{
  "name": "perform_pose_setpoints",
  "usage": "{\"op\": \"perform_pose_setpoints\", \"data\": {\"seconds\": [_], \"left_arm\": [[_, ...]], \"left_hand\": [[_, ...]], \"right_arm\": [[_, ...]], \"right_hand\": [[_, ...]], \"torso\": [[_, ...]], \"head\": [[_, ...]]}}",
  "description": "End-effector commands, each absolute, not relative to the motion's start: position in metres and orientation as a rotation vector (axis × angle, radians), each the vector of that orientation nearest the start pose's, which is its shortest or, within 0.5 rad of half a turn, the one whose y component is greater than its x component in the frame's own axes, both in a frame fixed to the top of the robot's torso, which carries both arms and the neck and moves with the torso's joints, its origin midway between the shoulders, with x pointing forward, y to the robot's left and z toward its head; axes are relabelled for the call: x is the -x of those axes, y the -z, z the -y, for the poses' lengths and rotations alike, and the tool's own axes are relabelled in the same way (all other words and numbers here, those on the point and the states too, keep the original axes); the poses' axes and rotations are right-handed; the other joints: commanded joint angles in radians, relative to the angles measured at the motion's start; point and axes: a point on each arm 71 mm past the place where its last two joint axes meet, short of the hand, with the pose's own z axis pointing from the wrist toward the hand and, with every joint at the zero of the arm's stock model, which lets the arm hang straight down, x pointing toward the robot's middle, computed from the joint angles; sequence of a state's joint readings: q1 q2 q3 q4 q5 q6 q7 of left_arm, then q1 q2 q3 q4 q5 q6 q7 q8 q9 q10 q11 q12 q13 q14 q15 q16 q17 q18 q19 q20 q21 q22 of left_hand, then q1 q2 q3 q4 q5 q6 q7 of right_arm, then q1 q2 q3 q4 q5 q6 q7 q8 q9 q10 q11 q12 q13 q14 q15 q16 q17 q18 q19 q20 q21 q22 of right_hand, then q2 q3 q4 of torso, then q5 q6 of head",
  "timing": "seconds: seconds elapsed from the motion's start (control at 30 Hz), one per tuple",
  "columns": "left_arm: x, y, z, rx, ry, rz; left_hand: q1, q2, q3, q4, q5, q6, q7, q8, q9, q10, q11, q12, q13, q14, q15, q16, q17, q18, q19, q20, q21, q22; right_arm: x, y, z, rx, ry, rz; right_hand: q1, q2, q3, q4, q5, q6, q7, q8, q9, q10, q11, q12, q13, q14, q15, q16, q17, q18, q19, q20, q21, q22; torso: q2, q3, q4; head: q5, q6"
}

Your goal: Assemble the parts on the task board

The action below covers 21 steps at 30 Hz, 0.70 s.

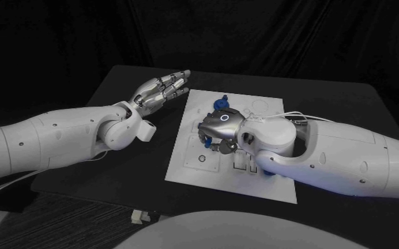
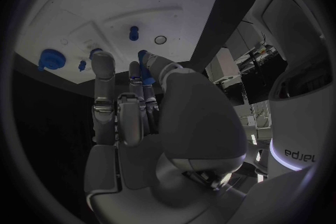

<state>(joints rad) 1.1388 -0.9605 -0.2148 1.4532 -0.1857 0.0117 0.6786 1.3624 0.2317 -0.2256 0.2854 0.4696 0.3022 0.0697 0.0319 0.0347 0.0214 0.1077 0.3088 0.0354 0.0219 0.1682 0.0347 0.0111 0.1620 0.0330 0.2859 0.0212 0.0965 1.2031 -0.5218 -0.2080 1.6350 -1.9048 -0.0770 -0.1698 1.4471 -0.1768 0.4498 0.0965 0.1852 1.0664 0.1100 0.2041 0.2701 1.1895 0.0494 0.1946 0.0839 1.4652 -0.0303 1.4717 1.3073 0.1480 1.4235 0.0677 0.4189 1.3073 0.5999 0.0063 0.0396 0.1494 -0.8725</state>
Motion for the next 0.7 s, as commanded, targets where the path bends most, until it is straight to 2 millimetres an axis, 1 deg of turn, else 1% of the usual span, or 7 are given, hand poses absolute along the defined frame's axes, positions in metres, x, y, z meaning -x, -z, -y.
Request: {"op": "perform_pose_setpoints", "data": {"seconds": [0.03, 0.1, 0.37, 0.7], "left_arm": [[-0.445, 0.241, -0.272, 0.798, 1.788, -1.416], [-0.445, 0.241, -0.272, 0.799, 1.788, -1.417], [-0.445, 0.241, -0.272, 0.802, 1.784, -1.422], [-0.445, 0.241, -0.272, 0.803, 1.784, -1.424]], "left_hand": [[0.011, 0.002, 0.007, 0.002, 0.004, 0.004, 0.004, 0.005, 0.001, 0.001, 0.008, 0.004, 0.001, 0.0, -0.006, 0.005, 0.001, 0.012, 0.0, 0.005, 0.004, 0.001], [0.012, 0.002, 0.007, 0.002, 0.004, 0.004, 0.004, 0.005, 0.001, 0.001, 0.008, 0.004, 0.001, 0.0, -0.006, 0.005, 0.001, 0.012, 0.0, 0.005, 0.004, 0.001], [0.012, 0.003, 0.008, 0.002, 0.005, 0.004, 0.005, 0.005, 0.001, 0.001, 0.009, 0.004, 0.001, -0.001, -0.006, 0.005, 0.001, 0.012, 0.001, 0.005, 0.004, 0.001], [0.013, 0.004, 0.008, 0.002, 0.005, 0.004, 0.005, 0.005, 0.001, 0.001, 0.012, 0.005, 0.001, 0.0, -0.007, 0.006, 0.001, 0.013, 0.001, 0.005, 0.004, 0.002]], "right_arm": [[-0.391, 0.236, 0.013, 0.976, -0.687, -1.636], [-0.391, 0.239, 0.012, 0.976, -0.69, -1.635], [-0.387, 0.249, 0.006, 0.973, -0.711, -1.641], [-0.382, 0.252, 0.002, 0.97, -0.738, -1.633]], "right_hand": [[-0.002, -0.005, -0.003, -0.004, 0.002, -0.001, 0.005, -0.003, 0.024, 0.005, 0.005, -0.003, 0.0, 0.05, 0.002, 0.006, 0.024, 0.004, 0.007, 0.003, 0.002, 0.057], [-0.003, -0.004, -0.003, -0.004, 0.002, -0.001, 0.005, -0.003, 0.024, 0.005, 0.005, -0.003, 0.001, 0.05, 0.002, 0.006, 0.024, 0.003, 0.008, 0.003, 0.005, 0.058], [-0.005, -0.005, -0.005, -0.004, 0.002, -0.002, 0.006, -0.004, 0.024, 0.006, 0.006, -0.003, 0.001, 0.05, 0.004, 0.005, 0.024, 0.004, 0.007, 0.003, -0.003, 0.057], [-0.006, -0.003, -0.007, -0.005, 0.002, -0.002, 0.007, -0.006, 0.024, 0.009, 0.006, -0.001, 0.002, 0.049, 0.005, 0.005, 0.023, 0.004, 0.007, 0.004, -0.006, 0.056]], "torso": [[0.0, 0.0002, -0.0009], [0.0, 0.0004, -0.0014], [0.001, 0.0002, -0.0004], [0.0, 0.0002, -0.0005]], "head": [[0.003, 0.0], [0.005, 0.0], [0.005, 0.0], [0.008, 0.0]]}}
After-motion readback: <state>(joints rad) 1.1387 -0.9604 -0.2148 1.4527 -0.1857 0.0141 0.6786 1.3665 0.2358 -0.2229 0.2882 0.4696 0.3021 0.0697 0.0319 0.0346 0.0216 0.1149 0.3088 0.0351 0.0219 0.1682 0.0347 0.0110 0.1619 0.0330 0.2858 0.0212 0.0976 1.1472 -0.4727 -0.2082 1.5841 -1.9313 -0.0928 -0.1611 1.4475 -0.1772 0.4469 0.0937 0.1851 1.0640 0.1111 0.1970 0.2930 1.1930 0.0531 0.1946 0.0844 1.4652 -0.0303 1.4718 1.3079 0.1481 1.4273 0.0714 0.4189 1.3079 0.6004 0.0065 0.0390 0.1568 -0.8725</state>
